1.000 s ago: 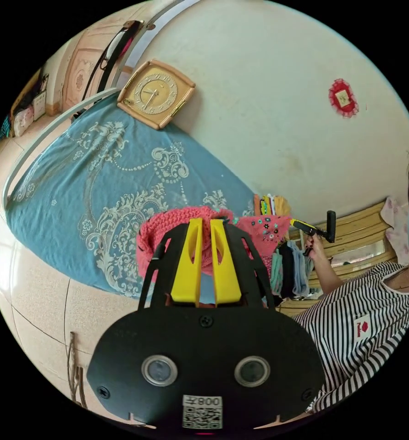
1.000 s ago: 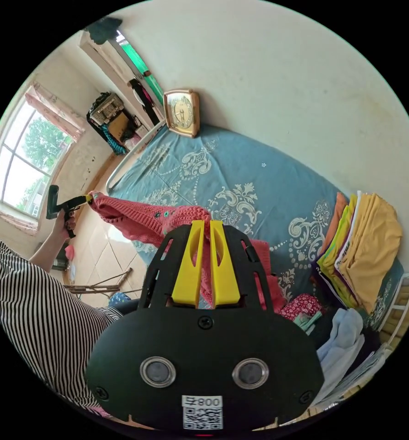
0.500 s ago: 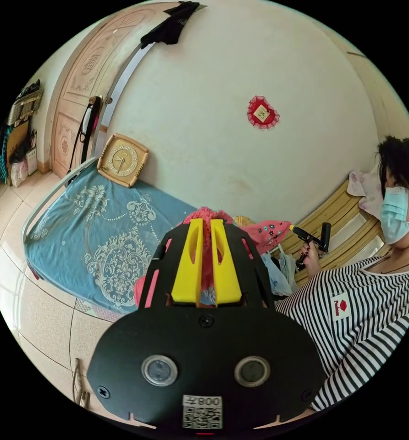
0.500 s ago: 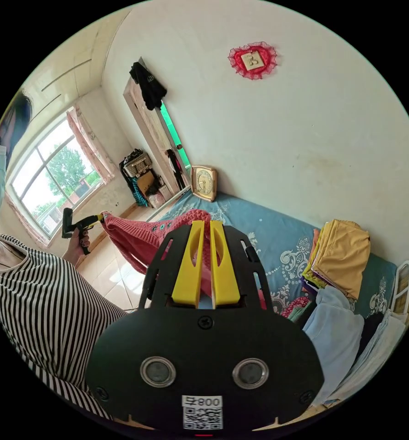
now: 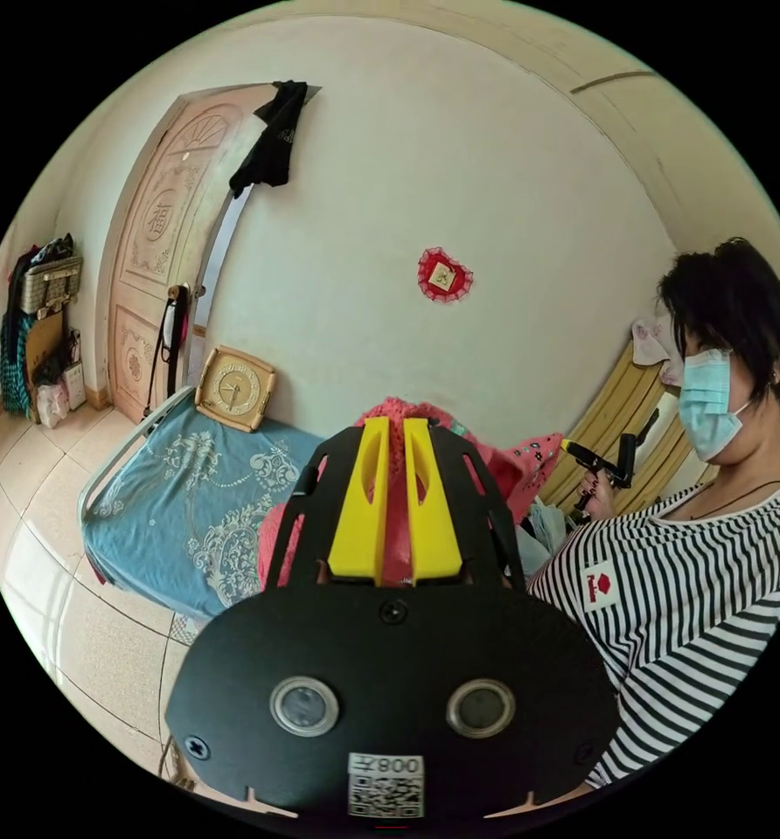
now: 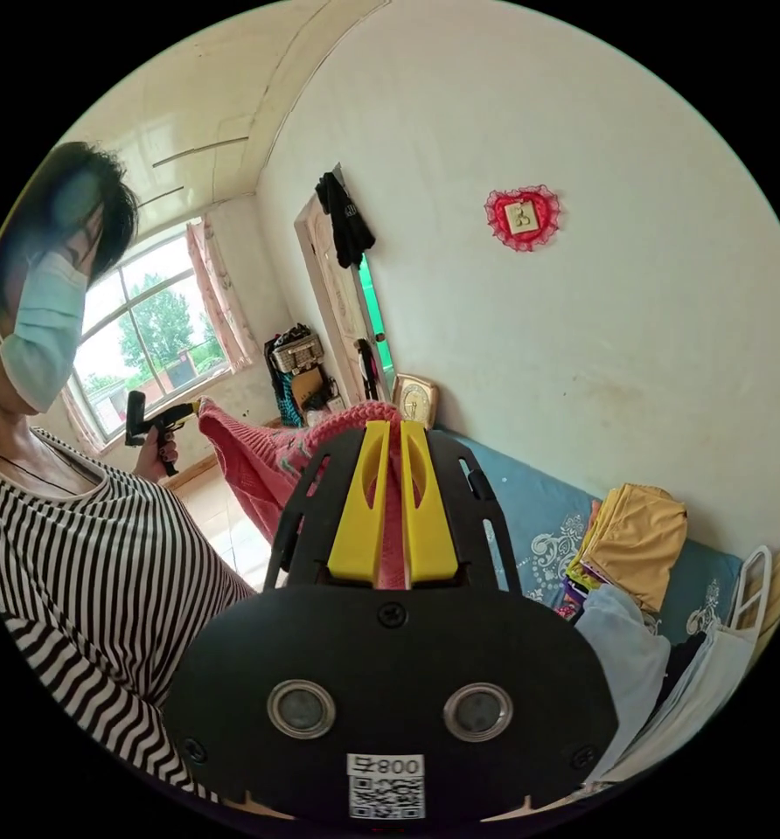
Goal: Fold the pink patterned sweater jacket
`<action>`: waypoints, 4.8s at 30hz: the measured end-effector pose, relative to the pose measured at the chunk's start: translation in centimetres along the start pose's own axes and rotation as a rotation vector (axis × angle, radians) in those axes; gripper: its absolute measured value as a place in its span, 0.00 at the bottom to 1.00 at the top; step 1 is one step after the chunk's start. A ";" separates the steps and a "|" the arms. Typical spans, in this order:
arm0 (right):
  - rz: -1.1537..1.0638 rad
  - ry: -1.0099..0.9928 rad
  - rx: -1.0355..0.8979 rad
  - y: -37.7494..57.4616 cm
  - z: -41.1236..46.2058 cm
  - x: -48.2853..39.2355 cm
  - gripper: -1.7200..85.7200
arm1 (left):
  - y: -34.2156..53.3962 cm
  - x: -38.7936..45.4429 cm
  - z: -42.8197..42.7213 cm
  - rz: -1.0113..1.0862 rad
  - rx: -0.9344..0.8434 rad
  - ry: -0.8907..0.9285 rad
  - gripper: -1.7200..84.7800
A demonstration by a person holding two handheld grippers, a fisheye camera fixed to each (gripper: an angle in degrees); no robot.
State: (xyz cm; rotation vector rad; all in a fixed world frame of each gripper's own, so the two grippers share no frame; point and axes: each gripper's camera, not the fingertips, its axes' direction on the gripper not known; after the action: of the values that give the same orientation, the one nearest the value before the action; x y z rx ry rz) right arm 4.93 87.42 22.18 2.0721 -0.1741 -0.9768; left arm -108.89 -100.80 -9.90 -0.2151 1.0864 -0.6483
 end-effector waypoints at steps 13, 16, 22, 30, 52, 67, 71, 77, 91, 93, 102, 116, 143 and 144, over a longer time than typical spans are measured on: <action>0.051 0.104 -0.311 -7.4 23.5 16.0 0.04 | -5.9 -17.5 21.1 -0.058 -0.165 -0.011 0.06; 0.178 0.125 -0.503 -7.3 36.2 23.1 0.03 | -5.5 -25.6 31.9 -0.163 -0.284 -0.064 0.07; 0.423 0.349 -0.863 -0.4 55.5 33.3 0.02 | 1.2 -41.1 49.8 -0.450 -0.525 -0.065 0.10; 0.557 0.298 -1.024 14.4 61.5 37.4 0.03 | 18.1 -54.4 56.7 -0.624 -0.967 -0.249 0.13; 0.451 0.618 -1.384 36.2 82.6 49.9 0.06 | 36.2 -68.2 72.2 -0.613 -1.260 -0.419 0.08; 0.297 0.886 -1.197 25.3 80.7 58.9 0.02 | 26.7 -76.0 66.4 -0.498 -0.844 -0.767 0.09; 0.405 0.678 -1.059 26.1 82.7 59.1 0.02 | 30.6 -76.2 68.9 -0.557 -0.776 -0.639 0.10; 0.373 0.378 -1.024 31.2 91.7 55.6 0.06 | 37.5 -73.8 77.4 -0.514 -0.916 -0.347 0.12; 0.115 0.341 -1.136 36.2 109.0 55.0 0.11 | 39.5 -78.8 91.9 -0.495 -0.857 -0.268 0.12; 0.066 0.396 -1.117 37.0 109.5 54.4 0.09 | 41.0 -78.9 93.4 -0.485 -0.903 -0.307 0.10; 0.093 0.439 -1.014 34.8 106.4 56.7 0.03 | 39.1 -79.4 89.9 -0.467 -0.726 -0.373 0.05; 0.385 0.377 -0.884 41.1 104.0 61.0 0.08 | 45.1 -75.8 87.2 -0.571 -0.573 -0.305 0.11; 0.251 0.365 -1.035 56.1 101.3 54.3 0.10 | 59.5 -51.9 92.2 -0.406 -0.884 0.200 0.10; 0.223 0.379 -1.035 56.3 101.6 54.1 0.10 | 60.0 -50.8 92.5 -0.404 -0.898 0.220 0.10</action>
State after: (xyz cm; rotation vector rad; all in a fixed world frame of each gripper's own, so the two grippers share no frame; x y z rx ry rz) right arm -16.91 -35.83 -5.20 1.1943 0.2540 -0.3660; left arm -20.62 -36.69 43.37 -1.1824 1.5136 -0.5033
